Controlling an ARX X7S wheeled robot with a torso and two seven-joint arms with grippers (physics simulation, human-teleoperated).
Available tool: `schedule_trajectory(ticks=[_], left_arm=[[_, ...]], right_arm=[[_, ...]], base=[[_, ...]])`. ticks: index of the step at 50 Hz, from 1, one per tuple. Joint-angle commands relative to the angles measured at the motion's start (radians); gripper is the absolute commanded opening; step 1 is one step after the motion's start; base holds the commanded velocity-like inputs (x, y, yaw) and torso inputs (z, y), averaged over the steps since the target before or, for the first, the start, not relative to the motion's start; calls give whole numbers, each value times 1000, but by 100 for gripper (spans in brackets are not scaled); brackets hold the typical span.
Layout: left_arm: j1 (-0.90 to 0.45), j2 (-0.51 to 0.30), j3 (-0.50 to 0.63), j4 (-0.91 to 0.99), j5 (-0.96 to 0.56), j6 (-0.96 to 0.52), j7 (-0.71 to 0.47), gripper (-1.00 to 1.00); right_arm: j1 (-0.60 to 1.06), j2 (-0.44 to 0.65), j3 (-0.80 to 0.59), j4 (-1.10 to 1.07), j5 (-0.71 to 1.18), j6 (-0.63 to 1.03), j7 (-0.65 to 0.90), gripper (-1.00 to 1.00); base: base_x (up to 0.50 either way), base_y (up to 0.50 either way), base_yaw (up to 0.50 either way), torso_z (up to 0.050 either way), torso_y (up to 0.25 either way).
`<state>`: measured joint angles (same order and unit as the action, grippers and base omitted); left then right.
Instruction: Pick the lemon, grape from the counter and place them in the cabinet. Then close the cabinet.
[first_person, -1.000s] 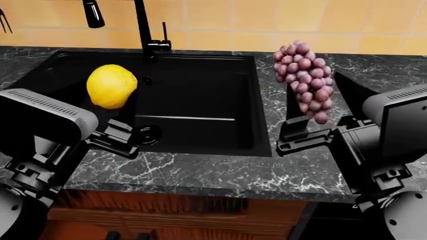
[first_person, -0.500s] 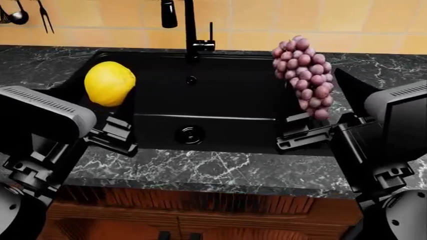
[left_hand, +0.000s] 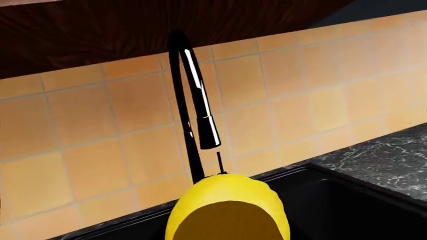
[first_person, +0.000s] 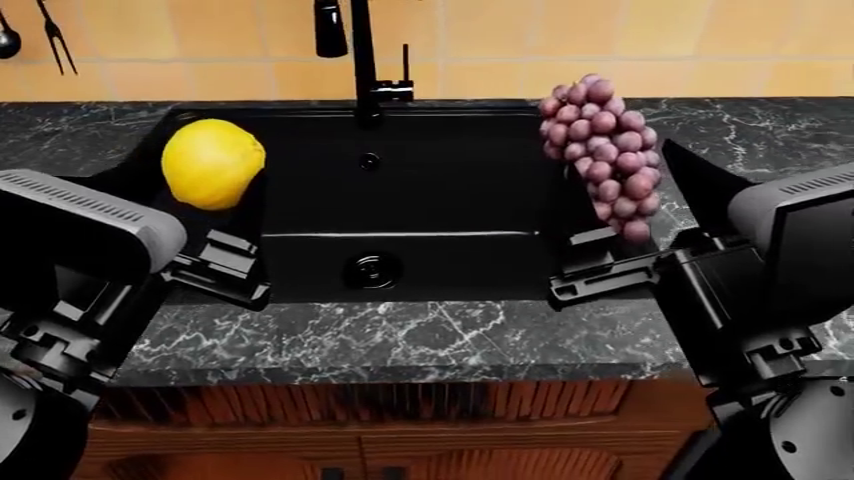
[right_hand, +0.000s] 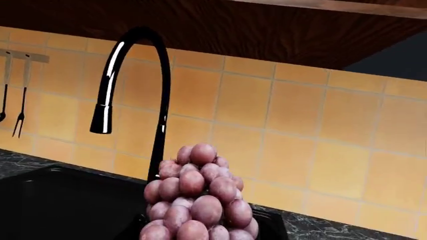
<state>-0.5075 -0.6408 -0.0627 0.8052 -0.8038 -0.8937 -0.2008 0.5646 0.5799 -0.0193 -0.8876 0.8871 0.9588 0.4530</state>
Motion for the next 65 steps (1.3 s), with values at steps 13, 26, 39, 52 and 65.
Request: schedule_trajectory(ticks=[13,26,39,52,65], left_arm=[[17,-10,-34,8,-28,19,-16,-100],[-143,-20,-14,13,-119,-102,-83,-100],[-330,-41,-36,15,-273,-240,-174,-100],[-418,-61,-29,14,-346,-293,-205,-100],[-459,-74,-6,-1,-356,-312,-215,-100]], right_arm=[[4,10,-20,-4,-56,-22,-13,-100],[116,30,54,9,93,76,44,-100],[291,43,72,28,269,188,115,-100],[409,56,63,58,372,248,167,-100],[433,73,60,74,400,255,170,-100]], base=[[133,431,0,0,1],[214,2,0,0,2],[128,-2,0,1,1],[204,-3,0,0,2],[156,-3,0,1,1]])
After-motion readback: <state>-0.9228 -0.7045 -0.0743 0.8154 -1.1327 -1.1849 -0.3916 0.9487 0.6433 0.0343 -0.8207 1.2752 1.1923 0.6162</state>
